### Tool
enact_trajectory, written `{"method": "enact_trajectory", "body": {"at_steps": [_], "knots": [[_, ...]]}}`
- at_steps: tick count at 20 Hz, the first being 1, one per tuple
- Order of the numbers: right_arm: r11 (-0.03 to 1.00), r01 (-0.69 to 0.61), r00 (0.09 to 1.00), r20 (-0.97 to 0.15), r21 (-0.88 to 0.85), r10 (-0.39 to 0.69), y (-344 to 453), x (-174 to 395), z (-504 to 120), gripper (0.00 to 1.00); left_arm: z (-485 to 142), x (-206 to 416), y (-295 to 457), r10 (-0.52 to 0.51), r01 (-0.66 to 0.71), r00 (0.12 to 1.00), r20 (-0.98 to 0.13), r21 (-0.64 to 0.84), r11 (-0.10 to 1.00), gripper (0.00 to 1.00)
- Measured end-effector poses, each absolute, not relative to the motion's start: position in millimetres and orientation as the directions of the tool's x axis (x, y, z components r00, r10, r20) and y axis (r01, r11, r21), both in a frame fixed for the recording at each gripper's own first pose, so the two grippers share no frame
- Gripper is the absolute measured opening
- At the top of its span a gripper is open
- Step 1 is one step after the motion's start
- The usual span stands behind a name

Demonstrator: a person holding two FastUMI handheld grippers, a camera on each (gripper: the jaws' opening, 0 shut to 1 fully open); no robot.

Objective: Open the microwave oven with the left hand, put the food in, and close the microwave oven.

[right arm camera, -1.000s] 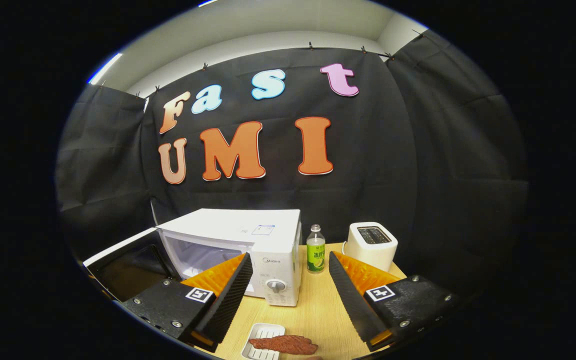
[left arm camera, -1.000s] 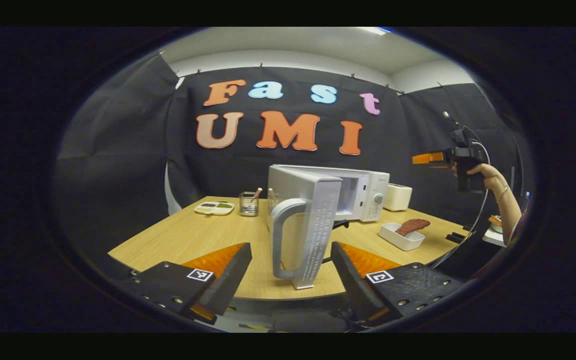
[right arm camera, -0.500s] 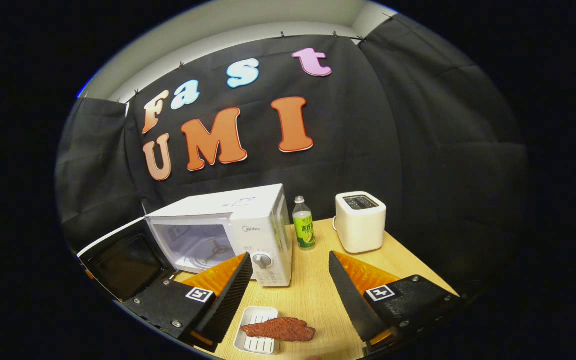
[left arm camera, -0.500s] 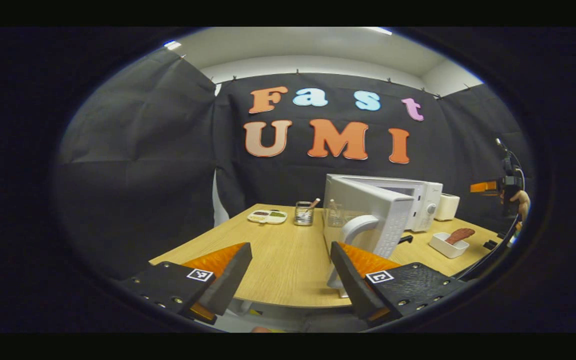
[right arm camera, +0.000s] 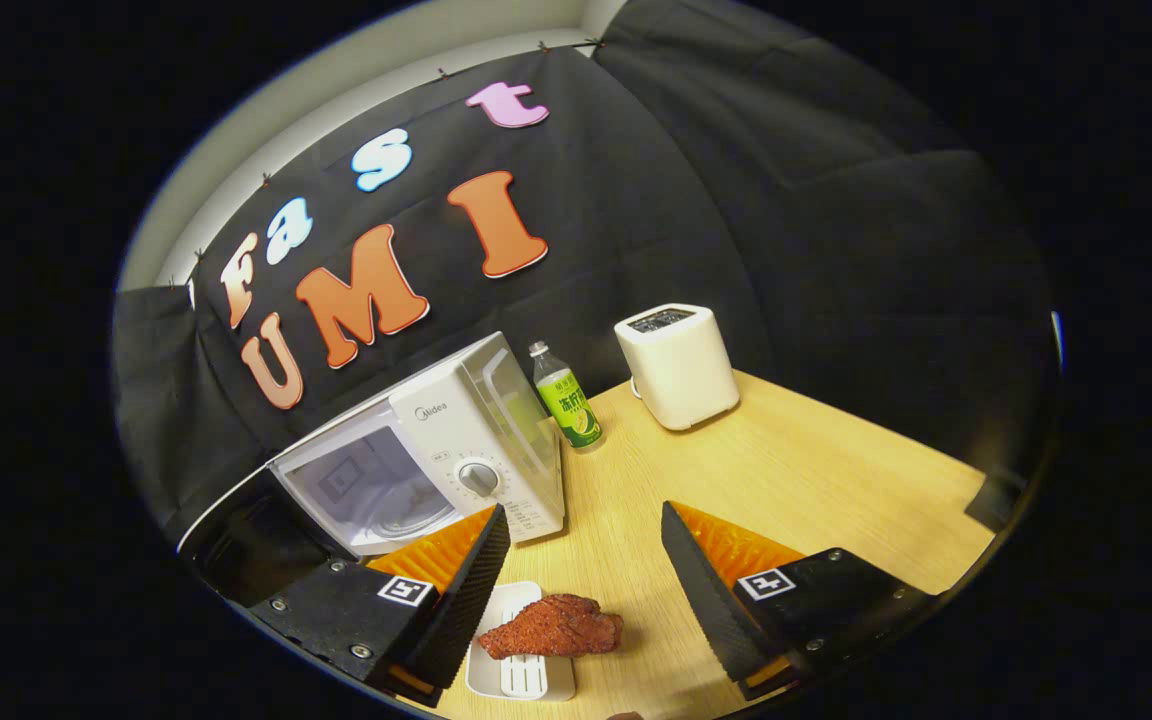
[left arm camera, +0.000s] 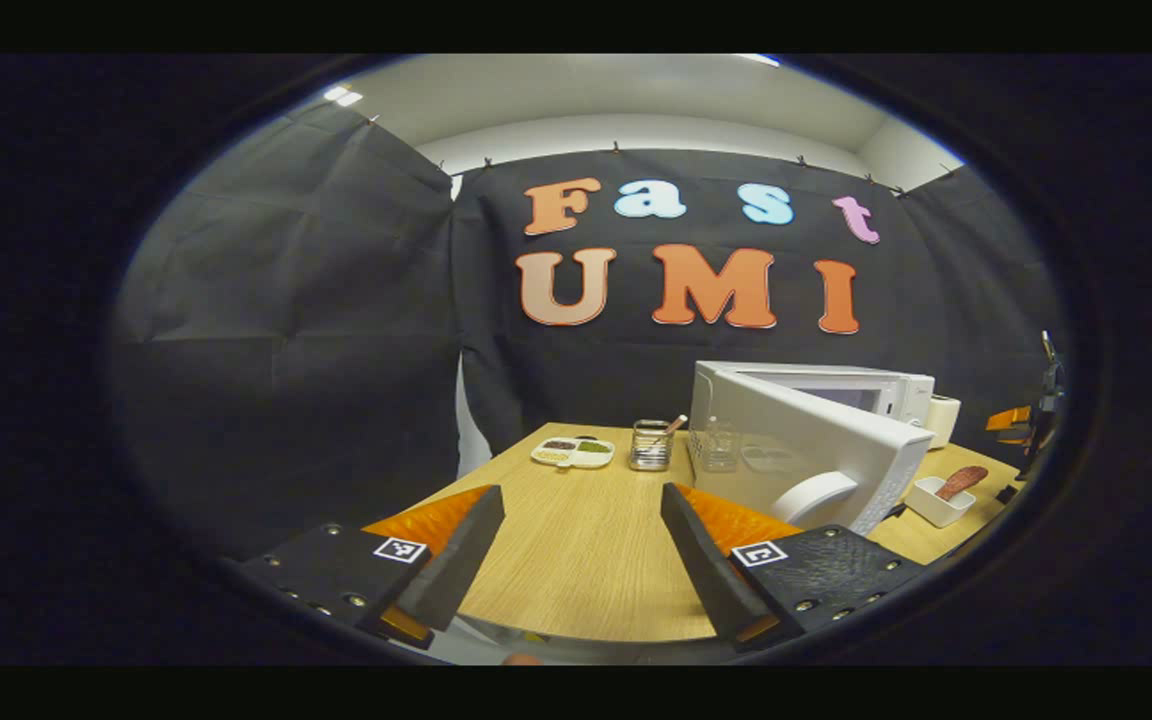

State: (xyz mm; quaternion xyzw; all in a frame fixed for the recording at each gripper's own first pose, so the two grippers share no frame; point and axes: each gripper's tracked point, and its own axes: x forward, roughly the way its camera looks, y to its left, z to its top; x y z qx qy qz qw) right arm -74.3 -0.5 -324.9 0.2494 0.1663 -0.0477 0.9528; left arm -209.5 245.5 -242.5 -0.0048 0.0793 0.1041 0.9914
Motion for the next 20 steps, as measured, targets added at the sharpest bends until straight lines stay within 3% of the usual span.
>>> {"method": "enact_trajectory", "body": {"at_steps": [9, 15, 19, 20], "knots": [[0.630, 0.326, 0.903, -0.429, 0.704, 0.013, 2, -95, -400, 0.94, -230, -185, 247, 0.217, -0.219, 0.965, -0.148, 0.005, 0.976, 0.94], [0.524, 0.254, 0.929, -0.356, 0.813, 0.102, 29, -95, -392, 0.90, -237, -183, 245, 0.220, -0.226, 0.962, -0.164, -0.015, 0.974, 0.94], [0.483, 0.218, 0.938, -0.318, 0.848, 0.135, 41, -85, -383, 0.68, -244, -183, 246, 0.219, -0.228, 0.959, -0.178, -0.028, 0.973, 0.94], [0.477, 0.214, 0.943, -0.308, 0.852, 0.127, 40, -83, -381, 0.57, -243, -183, 248, 0.222, -0.230, 0.959, -0.177, -0.027, 0.973, 0.94]]}}
